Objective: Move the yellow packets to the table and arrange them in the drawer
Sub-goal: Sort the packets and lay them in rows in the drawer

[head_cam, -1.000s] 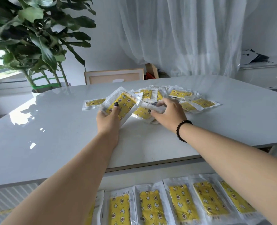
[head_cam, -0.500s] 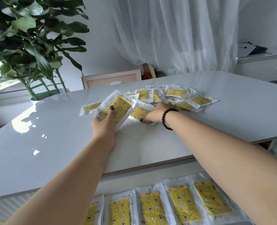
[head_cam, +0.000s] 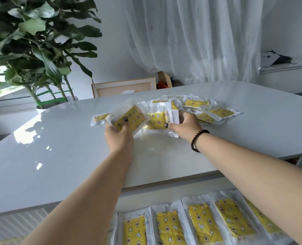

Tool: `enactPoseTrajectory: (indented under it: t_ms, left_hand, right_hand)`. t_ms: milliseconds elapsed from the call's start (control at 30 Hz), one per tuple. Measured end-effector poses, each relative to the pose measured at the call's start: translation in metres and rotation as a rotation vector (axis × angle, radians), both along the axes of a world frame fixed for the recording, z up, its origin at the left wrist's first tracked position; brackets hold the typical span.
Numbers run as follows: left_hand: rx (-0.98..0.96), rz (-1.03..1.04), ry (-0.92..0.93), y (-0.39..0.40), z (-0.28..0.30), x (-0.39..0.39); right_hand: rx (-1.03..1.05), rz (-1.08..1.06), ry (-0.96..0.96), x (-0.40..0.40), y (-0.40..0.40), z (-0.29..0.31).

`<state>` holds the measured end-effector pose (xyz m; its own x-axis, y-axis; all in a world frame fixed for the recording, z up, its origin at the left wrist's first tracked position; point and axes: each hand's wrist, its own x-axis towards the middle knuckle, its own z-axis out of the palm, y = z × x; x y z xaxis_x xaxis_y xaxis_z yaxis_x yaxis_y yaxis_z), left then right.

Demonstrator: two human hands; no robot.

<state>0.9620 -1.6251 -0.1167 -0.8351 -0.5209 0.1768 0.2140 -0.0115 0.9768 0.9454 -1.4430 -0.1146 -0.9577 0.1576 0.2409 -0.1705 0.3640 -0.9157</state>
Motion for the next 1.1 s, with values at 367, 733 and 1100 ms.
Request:
enactPoseTrajectory:
  t_ms: [367, 733, 1100]
  left_hand:
    - [0.145, -0.486, -0.077, 0.002, 0.002, 0.004]
    - [0.332, -0.701, -0.072, 0.0, 0.009, 0.012]
    - [0.652, -0.533, 0.003, -0.011, 0.009, 0.002]
  right_hand:
    - [-0.056, 0.184, 0.036, -0.003, 0.005, -0.005]
    - [-0.013, 0.237, 0.136, -0.001, 0.002, -0.004]
    - [1.178, 0.278, -0.192, 0.016, 0.012, 0.082]
